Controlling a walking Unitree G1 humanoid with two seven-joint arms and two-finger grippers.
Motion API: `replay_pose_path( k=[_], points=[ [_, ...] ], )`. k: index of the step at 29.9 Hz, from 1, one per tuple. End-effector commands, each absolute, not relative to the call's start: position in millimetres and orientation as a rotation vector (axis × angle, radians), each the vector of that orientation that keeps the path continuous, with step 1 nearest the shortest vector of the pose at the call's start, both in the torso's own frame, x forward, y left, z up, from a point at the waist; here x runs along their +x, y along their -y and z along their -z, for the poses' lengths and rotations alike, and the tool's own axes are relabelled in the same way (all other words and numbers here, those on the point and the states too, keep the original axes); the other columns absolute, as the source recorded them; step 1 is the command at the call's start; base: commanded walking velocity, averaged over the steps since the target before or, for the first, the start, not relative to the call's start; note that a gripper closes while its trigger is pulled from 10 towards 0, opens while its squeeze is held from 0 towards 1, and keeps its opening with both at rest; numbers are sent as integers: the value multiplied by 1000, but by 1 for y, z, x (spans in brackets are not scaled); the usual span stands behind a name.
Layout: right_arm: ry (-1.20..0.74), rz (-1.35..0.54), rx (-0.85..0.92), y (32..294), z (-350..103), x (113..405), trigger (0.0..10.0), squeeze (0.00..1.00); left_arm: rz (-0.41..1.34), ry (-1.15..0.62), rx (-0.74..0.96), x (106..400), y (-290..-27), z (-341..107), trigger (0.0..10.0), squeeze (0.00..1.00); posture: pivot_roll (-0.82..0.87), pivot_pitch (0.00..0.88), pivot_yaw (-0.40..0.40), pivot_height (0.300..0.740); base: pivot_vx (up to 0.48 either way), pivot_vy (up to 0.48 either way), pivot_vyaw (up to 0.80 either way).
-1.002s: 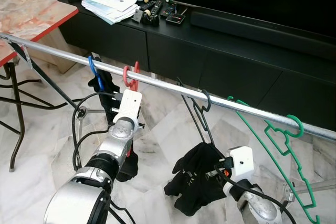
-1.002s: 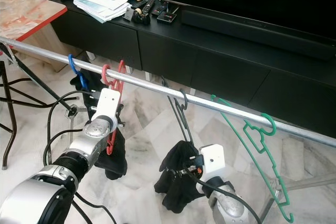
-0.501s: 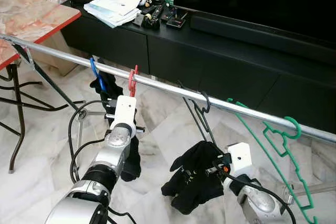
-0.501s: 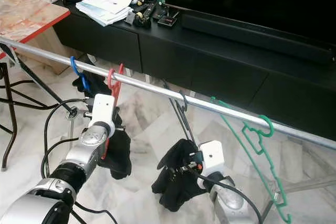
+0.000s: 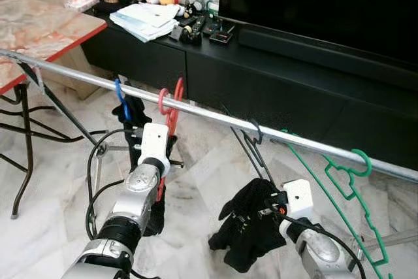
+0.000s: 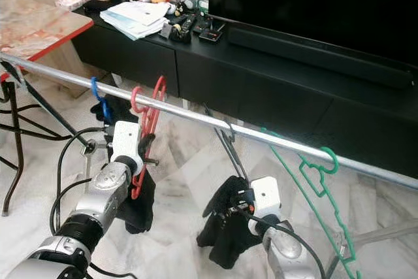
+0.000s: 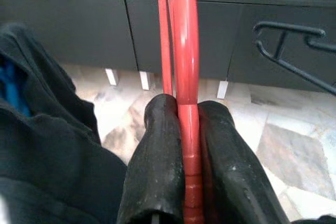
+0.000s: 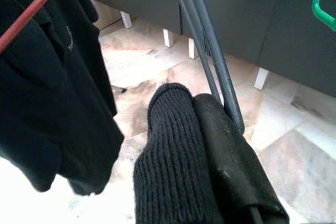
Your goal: Hang hanger
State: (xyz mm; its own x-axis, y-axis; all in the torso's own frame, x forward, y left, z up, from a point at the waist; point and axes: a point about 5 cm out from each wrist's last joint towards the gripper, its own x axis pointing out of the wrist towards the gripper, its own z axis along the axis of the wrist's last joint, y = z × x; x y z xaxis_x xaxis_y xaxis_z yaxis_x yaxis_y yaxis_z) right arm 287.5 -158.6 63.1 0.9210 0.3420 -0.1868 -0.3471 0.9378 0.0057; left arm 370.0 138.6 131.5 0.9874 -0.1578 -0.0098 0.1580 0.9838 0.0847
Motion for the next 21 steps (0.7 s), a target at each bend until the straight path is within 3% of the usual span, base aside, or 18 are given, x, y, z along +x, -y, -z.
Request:
replay_pose_path(
  k=[1,4,5,6,7,8,10,15,21],
  points=[
    [-159,-342,-29,161,-67,290,10000,0,165,42,115,371,-142,-140,0,0,-56,72,1,740,0,0,0],
    [-160,-336,-30,161,-66,291,10000,0,149,43,161,371,-150,-141,0,0,-55,68,3,740,0,0,0],
    [-160,-335,-31,161,-65,291,10000,0,144,40,176,369,-155,-139,667,0,-56,66,5,740,0,0,0],
    [-160,-335,-31,161,-65,291,10000,0,144,40,176,369,-155,-139,667,0,-56,66,5,740,0,0,0],
    [-160,-333,-31,161,-65,292,10000,0,148,37,180,365,-158,-136,4314,0,-55,64,7,740,0,0,0],
    [-164,-329,-33,162,-63,292,10000,0,155,22,181,358,-161,-129,10000,0,-52,59,10,740,0,0,0],
    [-166,-326,-34,162,-63,292,10000,0,158,13,181,354,-163,-125,10000,0,-52,59,10,740,0,0,0],
    [-184,-298,-37,166,-57,291,10000,0,182,-74,160,307,-163,-82,10000,0,-44,46,20,740,0,0,0],
    [-199,-250,-26,171,-53,292,10000,0,179,-133,138,280,-156,-64,10000,0,-43,28,34,740,0,0,0]
  ],
)
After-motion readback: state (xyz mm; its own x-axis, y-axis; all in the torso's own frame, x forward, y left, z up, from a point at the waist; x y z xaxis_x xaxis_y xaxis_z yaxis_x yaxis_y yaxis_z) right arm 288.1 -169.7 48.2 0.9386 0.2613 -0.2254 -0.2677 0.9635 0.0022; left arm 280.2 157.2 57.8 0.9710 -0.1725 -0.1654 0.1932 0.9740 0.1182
